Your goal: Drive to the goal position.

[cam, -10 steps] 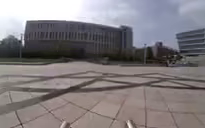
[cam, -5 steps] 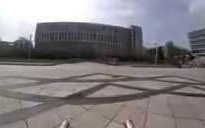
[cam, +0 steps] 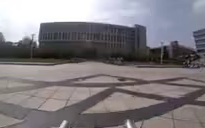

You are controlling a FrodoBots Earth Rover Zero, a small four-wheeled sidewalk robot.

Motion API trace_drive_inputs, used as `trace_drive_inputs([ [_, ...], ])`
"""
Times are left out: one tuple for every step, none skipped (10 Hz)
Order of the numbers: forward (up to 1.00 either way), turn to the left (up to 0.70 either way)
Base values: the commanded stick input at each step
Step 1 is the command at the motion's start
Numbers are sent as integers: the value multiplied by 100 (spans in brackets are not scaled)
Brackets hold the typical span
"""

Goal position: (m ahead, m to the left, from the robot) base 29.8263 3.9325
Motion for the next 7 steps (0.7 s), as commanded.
trace_drive_inputs([
  [100,0],
  [100,0],
  [100,0],
  [100,0],
  [100,0],
  [100,0],
  [100,0],
])
